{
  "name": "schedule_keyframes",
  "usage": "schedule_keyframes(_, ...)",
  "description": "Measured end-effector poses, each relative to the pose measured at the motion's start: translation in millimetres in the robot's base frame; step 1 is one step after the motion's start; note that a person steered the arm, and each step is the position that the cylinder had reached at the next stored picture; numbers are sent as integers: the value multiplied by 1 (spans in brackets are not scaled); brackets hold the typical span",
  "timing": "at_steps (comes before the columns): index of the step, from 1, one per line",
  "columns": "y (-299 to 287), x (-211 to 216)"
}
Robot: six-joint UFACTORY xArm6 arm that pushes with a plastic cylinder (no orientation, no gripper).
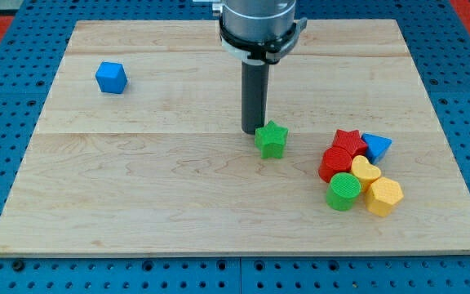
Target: Slide the blue cube into green star
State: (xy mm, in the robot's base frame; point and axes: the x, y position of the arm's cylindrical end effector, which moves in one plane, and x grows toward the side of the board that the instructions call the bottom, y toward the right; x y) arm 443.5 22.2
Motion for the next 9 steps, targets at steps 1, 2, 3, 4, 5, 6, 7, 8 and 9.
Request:
schedule_keyframes(1,-2,17)
schedule_keyframes(2,41,17)
schedule_keyframes(3,63,17)
schedule_keyframes(4,-33,4)
schedule_keyframes(5,-145,3)
schedule_keyframes(6,-247,-36)
schedule_keyframes(7,-304,-96)
schedule_keyframes(8,-263,-135)
schedule_keyframes(9,-221,-121)
